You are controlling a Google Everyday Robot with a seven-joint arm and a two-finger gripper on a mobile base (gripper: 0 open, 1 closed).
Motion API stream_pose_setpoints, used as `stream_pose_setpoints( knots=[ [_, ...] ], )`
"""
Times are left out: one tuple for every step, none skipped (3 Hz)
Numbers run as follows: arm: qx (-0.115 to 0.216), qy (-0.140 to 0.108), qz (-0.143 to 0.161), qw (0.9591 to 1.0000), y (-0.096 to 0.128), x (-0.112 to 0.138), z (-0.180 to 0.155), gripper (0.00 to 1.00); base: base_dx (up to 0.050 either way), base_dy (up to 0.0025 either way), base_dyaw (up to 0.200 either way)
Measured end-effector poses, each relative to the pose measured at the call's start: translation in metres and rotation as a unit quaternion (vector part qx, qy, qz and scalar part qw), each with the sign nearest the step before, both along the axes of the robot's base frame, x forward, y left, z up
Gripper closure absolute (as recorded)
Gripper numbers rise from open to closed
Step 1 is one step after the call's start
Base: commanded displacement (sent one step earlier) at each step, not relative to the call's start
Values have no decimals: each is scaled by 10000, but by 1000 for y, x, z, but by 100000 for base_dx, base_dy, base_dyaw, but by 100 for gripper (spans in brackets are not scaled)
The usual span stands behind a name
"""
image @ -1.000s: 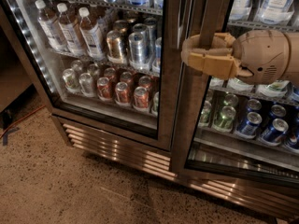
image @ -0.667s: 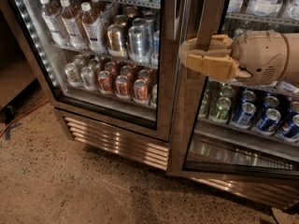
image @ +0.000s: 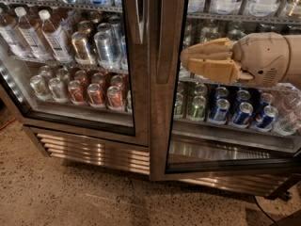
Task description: Open right fridge door
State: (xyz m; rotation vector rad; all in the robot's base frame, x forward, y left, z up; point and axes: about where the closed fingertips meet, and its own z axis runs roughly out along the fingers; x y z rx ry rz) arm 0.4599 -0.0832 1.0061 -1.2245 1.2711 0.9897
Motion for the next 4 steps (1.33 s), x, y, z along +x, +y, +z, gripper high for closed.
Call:
stream_pose_setpoints(
  knots=[
    [0, 0, 0, 10000, 0, 0, 0, 100, -5000, 1, -10],
    [0, 0, 0, 10000, 0, 0, 0, 100, -4999, -2, 13],
    [0, 0, 0, 10000, 0, 0, 0, 100, -5010, 22, -153],
    [0, 0, 0, 10000, 0, 0, 0, 100, 0, 0, 0]
  ],
)
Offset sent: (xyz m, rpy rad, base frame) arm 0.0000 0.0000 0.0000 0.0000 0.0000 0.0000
